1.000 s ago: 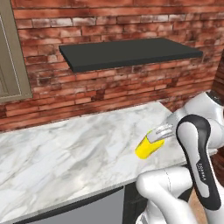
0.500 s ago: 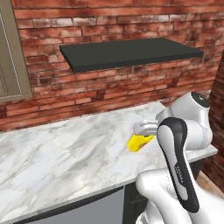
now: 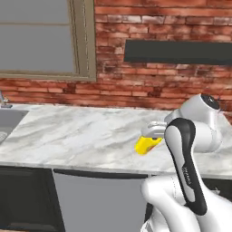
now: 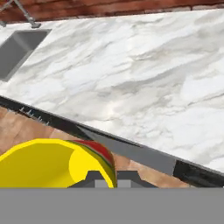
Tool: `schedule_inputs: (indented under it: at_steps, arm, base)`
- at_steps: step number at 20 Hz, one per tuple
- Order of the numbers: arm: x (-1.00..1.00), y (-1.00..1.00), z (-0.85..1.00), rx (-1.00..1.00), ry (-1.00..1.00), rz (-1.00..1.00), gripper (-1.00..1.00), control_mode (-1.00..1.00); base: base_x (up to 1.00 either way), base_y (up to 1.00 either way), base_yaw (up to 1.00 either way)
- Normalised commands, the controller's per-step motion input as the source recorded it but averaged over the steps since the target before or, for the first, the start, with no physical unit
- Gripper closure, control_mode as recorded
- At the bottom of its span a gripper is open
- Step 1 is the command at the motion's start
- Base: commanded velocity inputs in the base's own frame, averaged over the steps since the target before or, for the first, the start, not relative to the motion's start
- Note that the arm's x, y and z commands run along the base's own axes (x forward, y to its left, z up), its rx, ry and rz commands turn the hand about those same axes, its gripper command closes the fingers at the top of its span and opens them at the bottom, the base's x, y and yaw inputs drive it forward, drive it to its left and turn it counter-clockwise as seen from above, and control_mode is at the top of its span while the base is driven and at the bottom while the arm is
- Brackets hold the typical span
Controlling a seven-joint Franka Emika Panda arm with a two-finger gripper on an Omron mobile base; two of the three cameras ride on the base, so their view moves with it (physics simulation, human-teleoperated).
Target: Place the pitcher and cup on the dining counter for serving.
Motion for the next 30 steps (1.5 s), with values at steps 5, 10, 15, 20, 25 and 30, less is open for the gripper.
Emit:
schedule_inputs:
  at_steps: [5,10,15,20,25,30]
  arm:
    - [0.0,0.0,0.0,0.0,0.0,0.0,1.0,1.0]
    - [0.0,0.0,0.0,0.0,0.0,0.0,1.0,1.0]
    - [0.0,0.0,0.0,0.0,0.0,0.0,1.0,1.0]
    - [0.0,0.0,0.0,0.0,0.0,0.0,1.0,1.0]
    - [0.0,0.0,0.0,0.0,0.0,0.0,1.0,1.0]
    - [0.0,0.0,0.0,0.0,0.0,0.0,1.0,1.0]
  base:
    - [-0.01,0.0,1.0]
    - [-0.02,0.0,1.0]
    - [0.0,0.0,1.0]
    - [0.0,0.08,1.0]
    - [0.0,0.33,0.93]
    - [0.27,0.33,0.82]
